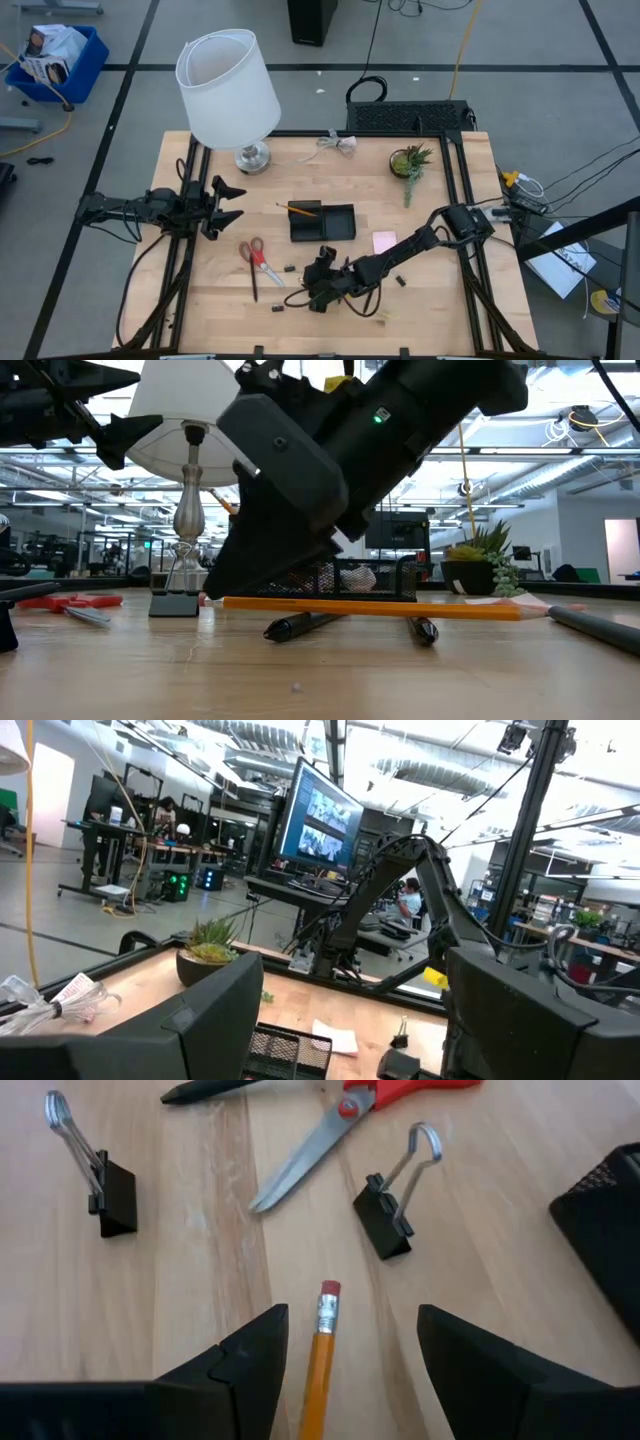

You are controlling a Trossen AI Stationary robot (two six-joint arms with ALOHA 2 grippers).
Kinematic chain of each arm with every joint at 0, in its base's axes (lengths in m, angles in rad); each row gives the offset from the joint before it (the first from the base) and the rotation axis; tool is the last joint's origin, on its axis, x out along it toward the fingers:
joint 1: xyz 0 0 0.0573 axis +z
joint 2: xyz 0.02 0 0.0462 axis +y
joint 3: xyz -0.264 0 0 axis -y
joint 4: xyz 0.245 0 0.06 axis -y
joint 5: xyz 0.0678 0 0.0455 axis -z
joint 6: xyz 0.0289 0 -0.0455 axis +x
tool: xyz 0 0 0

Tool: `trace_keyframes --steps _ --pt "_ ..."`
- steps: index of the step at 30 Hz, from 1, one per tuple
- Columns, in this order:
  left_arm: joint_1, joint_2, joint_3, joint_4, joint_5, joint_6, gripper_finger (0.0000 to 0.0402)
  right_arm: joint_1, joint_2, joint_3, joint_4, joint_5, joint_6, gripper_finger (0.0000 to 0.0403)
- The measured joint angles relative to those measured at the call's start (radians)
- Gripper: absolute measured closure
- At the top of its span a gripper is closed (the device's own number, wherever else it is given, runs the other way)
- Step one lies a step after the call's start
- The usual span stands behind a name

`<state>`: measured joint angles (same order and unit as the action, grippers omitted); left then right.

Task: Pick and place office supplies into organizer
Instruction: Put the orange pencil into the black desk organizer

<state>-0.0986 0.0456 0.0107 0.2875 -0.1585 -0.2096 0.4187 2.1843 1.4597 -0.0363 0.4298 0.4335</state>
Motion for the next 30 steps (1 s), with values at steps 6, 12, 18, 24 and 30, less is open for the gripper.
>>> trace_keyframes --steps 6,12,18,24,30 --pt "0.000 0.000 0.000 0.001 0.000 0.000 0.0082 0.000 0.006 0.000 0.010 -0.015 -0.001 0.0187" --pt "0.000 0.000 0.000 0.001 0.000 0.000 0.0082 0.000 0.007 0.000 -0.009 -0.016 0.000 0.0188" --pt "0.000 0.000 0.000 0.001 0.000 0.000 0.0082 -0.004 0.007 0.000 -0.027 -0.015 0.000 0.0188" --pt "0.000 0.000 0.000 0.001 0.000 0.000 0.0082 -0.005 0.007 0.000 -0.048 -0.015 0.008 0.0188" --pt "0.000 0.000 0.000 0.001 0.000 0.000 0.0082 -0.006 0.007 0.000 -0.069 -0.016 0.008 0.0188"
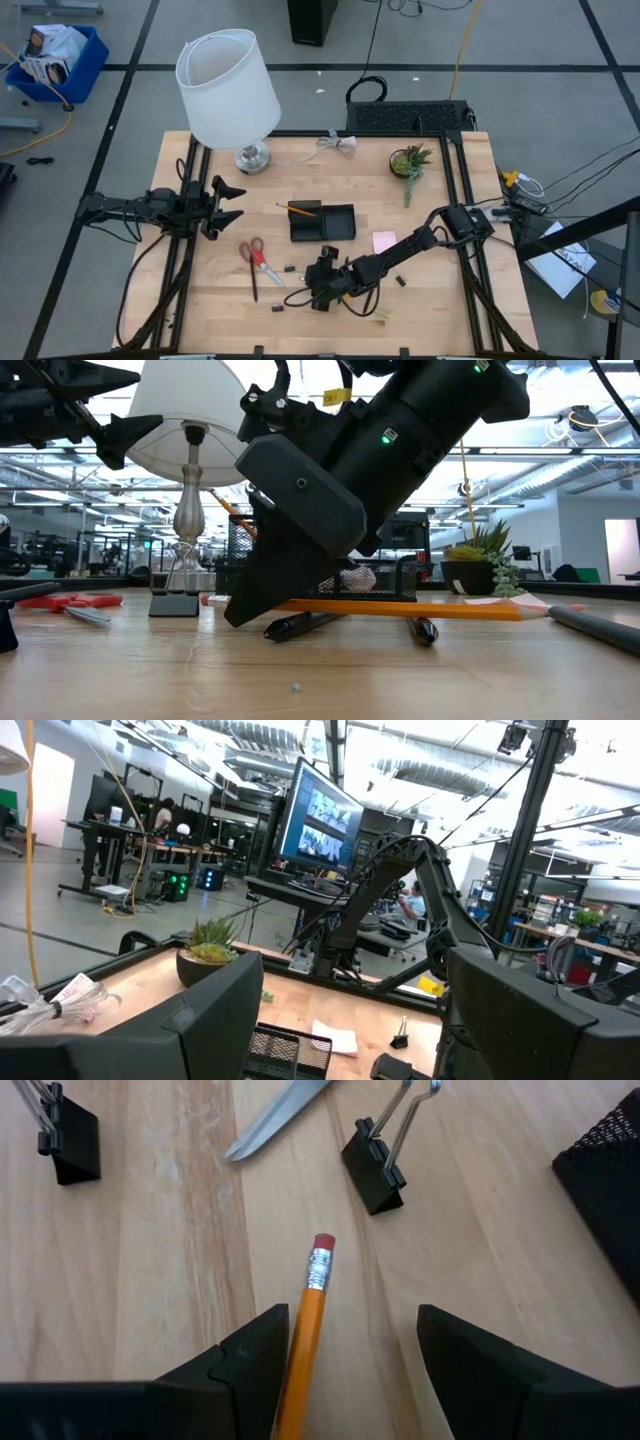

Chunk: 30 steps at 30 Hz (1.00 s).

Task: Pick and place office supplies into organizer
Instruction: Put the orange pencil into the black desk organizer

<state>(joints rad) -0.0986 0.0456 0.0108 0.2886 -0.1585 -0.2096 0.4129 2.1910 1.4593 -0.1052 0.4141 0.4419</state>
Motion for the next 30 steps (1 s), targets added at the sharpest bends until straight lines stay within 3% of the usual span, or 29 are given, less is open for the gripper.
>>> trace_keyframes --steps 16,30 --pt "0.000 0.000 0.000 0.000 0.000 0.000 0.0082 -0.001 0.000 0.000 0.000 -0.001 -0.009 0.0193" --pt "0.000 0.000 0.000 0.000 0.000 0.000 0.0082 -0.002 0.000 -0.001 0.009 -0.003 -0.019 0.0289"
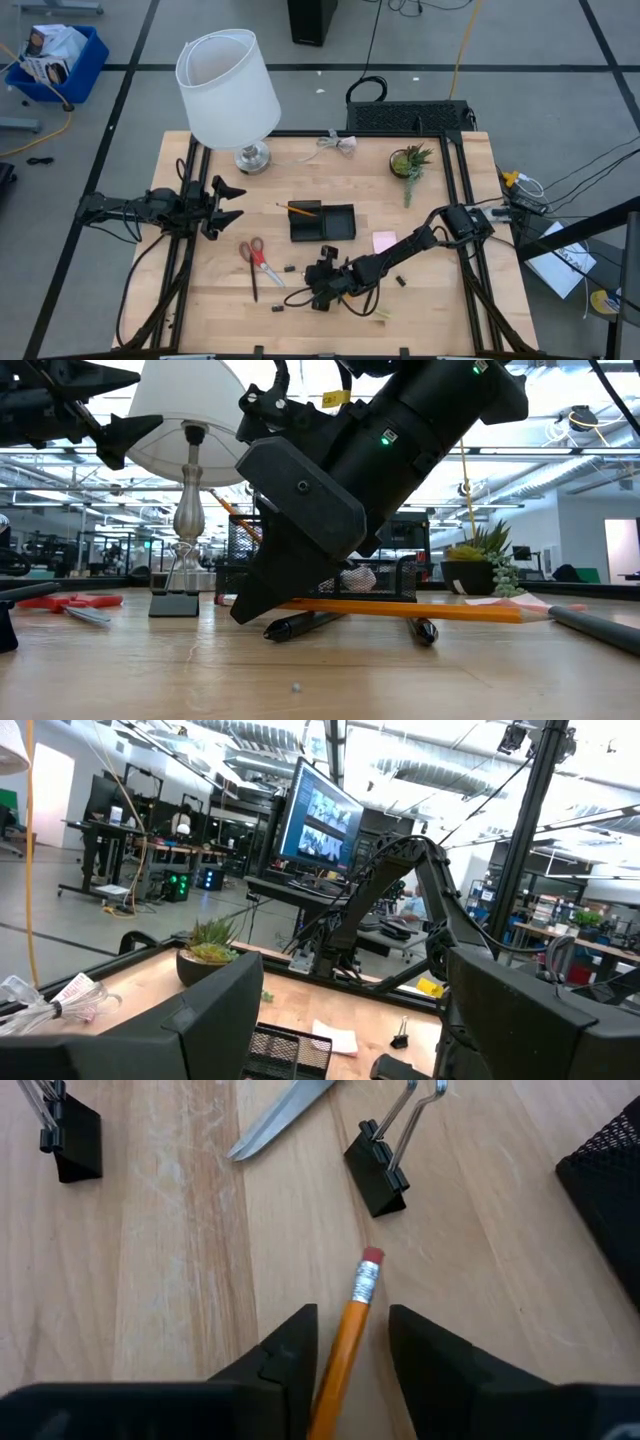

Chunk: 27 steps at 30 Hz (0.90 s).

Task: Pick and place office supplies into organizer
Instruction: Put the orange pencil into the black desk organizer

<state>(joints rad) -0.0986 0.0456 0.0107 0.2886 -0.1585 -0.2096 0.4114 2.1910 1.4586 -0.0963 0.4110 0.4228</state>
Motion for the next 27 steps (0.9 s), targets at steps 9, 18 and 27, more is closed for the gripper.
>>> trace_keyframes --steps 9,18,27 --pt "0.000 0.000 0.000 0.000 0.000 0.000 0.0082 -0.006 0.000 0.000 0.001 0.002 0.001 0.0352" --pt "0.000 0.000 0.000 0.000 0.000 0.000 0.0082 -0.013 0.000 0.000 0.002 0.003 0.001 0.0383" --pt "0.000 0.000 0.000 0.000 0.000 0.000 0.0082 -0.014 -0.004 0.000 0.018 0.008 -0.023 0.0377"
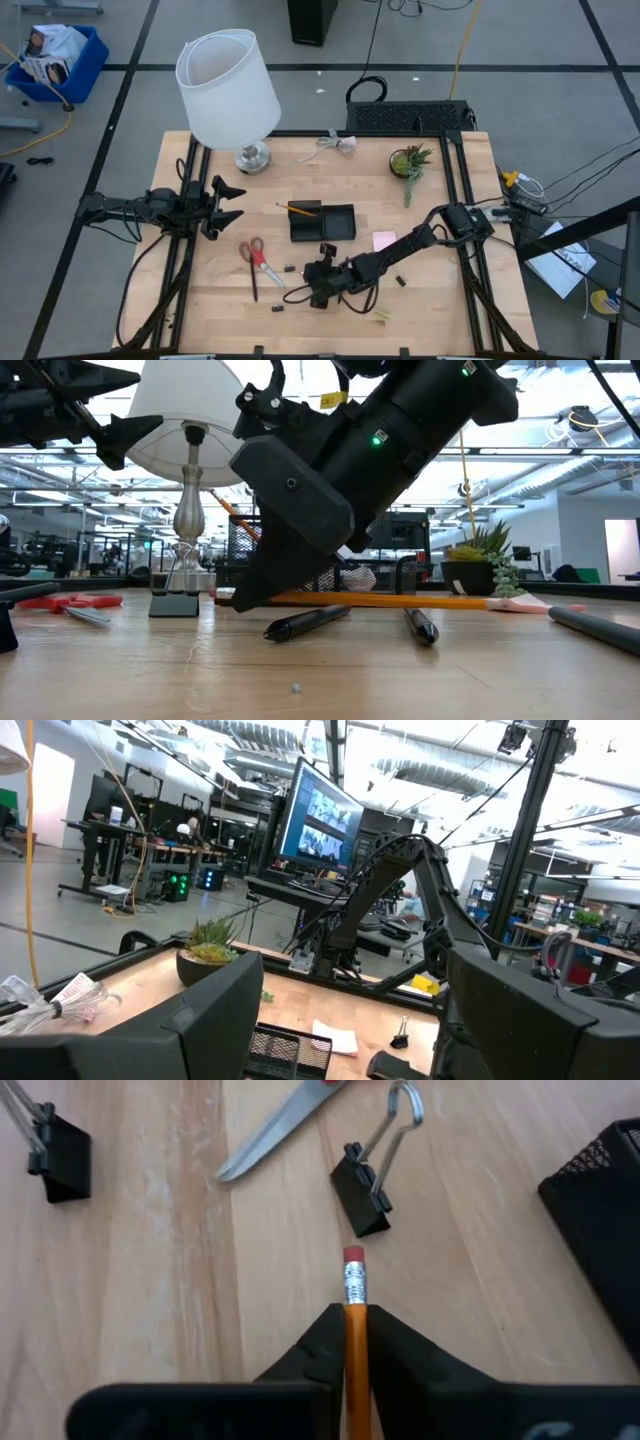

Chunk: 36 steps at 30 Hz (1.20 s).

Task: Pick and place office supplies into organizer
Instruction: Put the orange pencil into the black desk organizer

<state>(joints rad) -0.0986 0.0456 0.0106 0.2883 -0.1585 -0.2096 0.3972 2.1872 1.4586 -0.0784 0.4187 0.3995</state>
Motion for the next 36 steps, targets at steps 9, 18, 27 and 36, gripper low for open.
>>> trace_keyframes --steps 9,18,27,36 --pt "0.000 0.000 0.000 0.001 0.000 0.000 0.0082 -0.022 -0.026 -0.001 0.076 -0.007 -0.072 0.0374" --pt "0.000 0.000 0.000 -0.001 0.000 0.000 0.0082 -0.067 -0.132 -0.001 0.159 -0.028 -0.177 0.0384" --pt "0.000 0.000 0.000 0.000 0.000 0.000 0.0082 -0.113 -0.218 0.000 0.176 -0.028 -0.266 0.0382" --pt "0.000 0.000 0.000 0.000 0.000 0.000 0.0082 -0.161 -0.281 0.000 0.176 -0.028 -0.342 0.0379"
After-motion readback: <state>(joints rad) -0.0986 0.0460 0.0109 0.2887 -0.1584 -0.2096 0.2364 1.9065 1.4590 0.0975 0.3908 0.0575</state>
